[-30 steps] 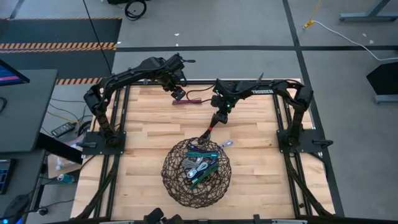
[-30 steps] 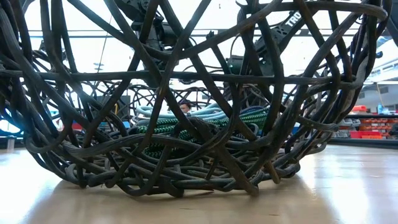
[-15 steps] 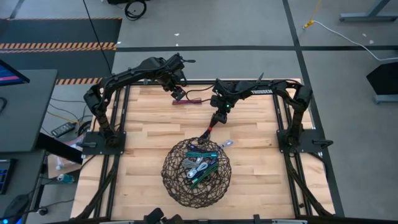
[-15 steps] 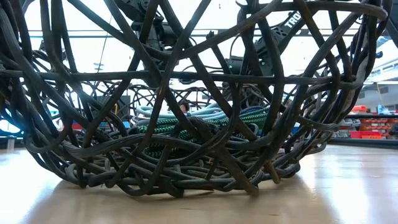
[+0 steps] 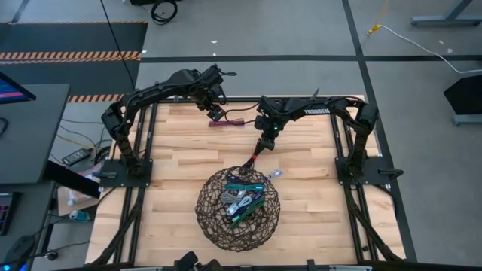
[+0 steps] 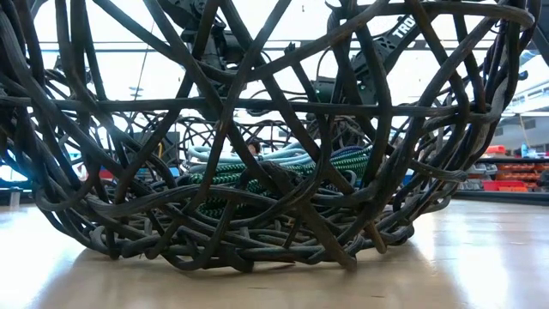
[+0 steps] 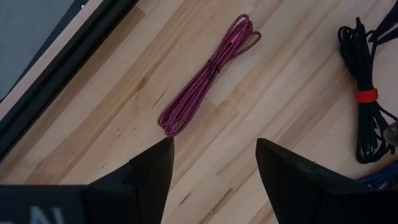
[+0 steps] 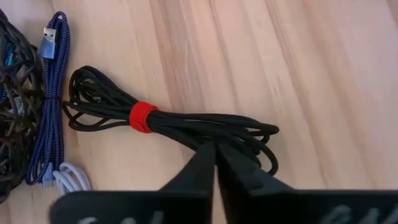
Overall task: Pick and place USB-C Cables
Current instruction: Put the black charger cable into the wire basket
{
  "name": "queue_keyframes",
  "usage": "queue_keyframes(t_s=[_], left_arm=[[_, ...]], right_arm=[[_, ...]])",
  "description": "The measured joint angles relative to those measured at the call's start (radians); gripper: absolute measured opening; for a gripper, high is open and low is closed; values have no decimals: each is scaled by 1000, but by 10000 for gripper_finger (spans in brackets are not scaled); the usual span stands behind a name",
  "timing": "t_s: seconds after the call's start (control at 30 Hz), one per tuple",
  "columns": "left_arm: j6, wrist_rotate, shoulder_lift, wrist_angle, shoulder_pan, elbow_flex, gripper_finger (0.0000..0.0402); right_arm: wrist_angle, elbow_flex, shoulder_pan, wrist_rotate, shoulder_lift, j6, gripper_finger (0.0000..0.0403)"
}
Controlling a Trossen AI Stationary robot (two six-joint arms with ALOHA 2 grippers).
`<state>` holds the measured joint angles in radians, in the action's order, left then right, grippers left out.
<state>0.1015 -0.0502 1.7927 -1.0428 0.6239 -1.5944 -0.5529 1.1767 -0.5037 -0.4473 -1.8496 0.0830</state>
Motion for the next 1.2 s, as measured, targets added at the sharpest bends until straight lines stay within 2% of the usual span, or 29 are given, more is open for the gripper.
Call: queue_keyframes(t_s=[0.07,0.2,0.37,0.53,0.7,0.83,1.0,1.2], left_arm=[[0,0,0,0,0,0,233],[1,0,0,0,0,0,233],[1,0,0,0,0,0,233],[1,0,0,0,0,0,233],[1,0,0,4,0,0,233],[8,0,0,3,0,0,233],[19,0,0,3,0,0,233],[19,0,0,3,0,0,233]], right_arm=[[0,0,0,0,0,2,10],[-9,0,1,-27,0,2,21],[-87,0,21,0,3,30,29],[-180,0,70,132,3,70,75],[-172,0,100,188,3,75,139],[-155,0,109,222,3,95,175],[-136,0,108,221,3,96,192],[-112,0,108,220,2,96,184]])
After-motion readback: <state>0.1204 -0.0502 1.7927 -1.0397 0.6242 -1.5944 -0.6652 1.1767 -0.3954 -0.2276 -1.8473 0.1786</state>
